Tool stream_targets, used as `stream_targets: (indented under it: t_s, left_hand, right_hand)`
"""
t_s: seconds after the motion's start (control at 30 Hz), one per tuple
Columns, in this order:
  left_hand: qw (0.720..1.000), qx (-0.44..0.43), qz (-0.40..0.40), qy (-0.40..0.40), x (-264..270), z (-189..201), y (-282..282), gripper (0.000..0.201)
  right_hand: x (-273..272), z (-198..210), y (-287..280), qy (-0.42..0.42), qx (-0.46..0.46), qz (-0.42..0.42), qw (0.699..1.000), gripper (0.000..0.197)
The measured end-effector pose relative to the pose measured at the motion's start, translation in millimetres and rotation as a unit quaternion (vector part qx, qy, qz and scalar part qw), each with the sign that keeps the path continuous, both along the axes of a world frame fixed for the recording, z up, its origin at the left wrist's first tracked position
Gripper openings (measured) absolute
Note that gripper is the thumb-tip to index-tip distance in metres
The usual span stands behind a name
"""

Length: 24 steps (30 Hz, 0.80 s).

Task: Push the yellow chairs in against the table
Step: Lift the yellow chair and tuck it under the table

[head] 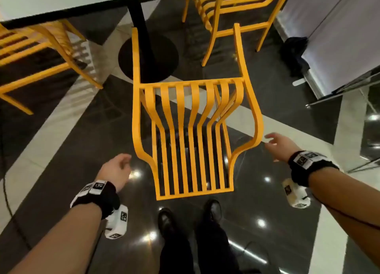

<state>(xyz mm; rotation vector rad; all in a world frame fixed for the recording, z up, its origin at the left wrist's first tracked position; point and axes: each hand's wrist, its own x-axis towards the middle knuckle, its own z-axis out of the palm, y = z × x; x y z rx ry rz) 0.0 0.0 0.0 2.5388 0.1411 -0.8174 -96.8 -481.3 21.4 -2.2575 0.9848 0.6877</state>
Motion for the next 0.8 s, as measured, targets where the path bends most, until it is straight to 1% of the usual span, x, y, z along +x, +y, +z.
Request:
stream_targets:
  t_s: [0.07,0.13,0.17,0.2,0.27,0.3,0.37,0.4,0.5,0.6,0.7,0.8]
  left_hand:
    - [0.999,-0.022,0.036,-0.022,13,-18,-21,0.051]
    - [0.997,-0.044,0.063,-0.021,22,-37,-40,0.062]
    - [0.996,-0.043,0.077,-0.016,27,-50,-45,0.06]
    - [0.995,-0.033,0.089,-0.007,29,-64,-48,0.053]
    - [0.994,0.007,0.109,0.01,34,-86,-53,0.027]
    - [0.992,0.017,0.126,0.016,35,-95,-56,0.022]
    - [0.988,0.005,0.152,0.014,37,-108,-60,0.028]
    - [0.987,0.005,0.157,0.007,37,-112,-61,0.032]
    - [0.989,0.021,0.145,-0.002,34,-110,-60,0.033]
    - [0.989,0.02,0.149,0.002,27,-90,-55,0.029]
    - [0.989,0.024,0.143,0.013,22,-57,-47,0.028]
    - [0.991,0.032,0.131,0.025,23,-20,-37,0.028]
  right_hand:
    - [23,-25,-9,-0.022,-0.008,-0.05,0.999,0.056]
    - [42,-53,-14,-0.017,0.005,-0.082,0.996,0.065]
    - [46,-73,-16,-0.012,0.008,-0.096,0.995,0.063]
    - [46,-88,-16,-0.001,0.01,-0.114,0.993,0.06]
    - [39,-118,-19,0.004,0.026,-0.177,0.984,0.055]
    - [36,-130,-20,-0.004,0.036,-0.21,0.977,0.056]
    - [31,-148,-21,-0.02,0.023,-0.229,0.973,0.056]
    - [30,-153,-21,-0.028,0.0,-0.215,0.976,0.055]
    - [25,-149,-17,-0.044,-0.059,-0.184,0.98,0.049]
    - [15,-133,-12,-0.069,-0.071,-0.178,0.979,0.052]
    - [7,-102,-8,-0.081,-0.054,-0.167,0.981,0.052]
    - [7,-61,-5,-0.08,-0.044,-0.128,0.988,0.053]
